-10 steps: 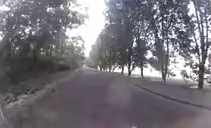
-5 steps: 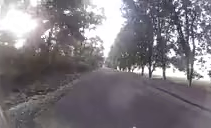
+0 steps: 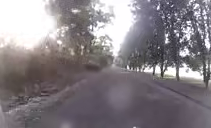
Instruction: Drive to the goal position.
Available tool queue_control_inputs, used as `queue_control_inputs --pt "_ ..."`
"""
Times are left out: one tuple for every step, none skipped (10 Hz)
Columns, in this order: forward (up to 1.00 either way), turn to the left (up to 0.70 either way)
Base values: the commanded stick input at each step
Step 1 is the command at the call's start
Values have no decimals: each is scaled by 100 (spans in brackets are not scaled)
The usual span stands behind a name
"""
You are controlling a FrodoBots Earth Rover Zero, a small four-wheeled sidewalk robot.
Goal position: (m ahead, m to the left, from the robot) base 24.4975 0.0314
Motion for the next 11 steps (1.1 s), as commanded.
queue_control_inputs --pt "70 0" --pt "70 0" --pt "70 0" --pt "70 0" --pt "70 0" --pt "70 0" --pt "70 0" --pt "70 0" --pt "70 0" --pt "70 0" --pt "70 0"
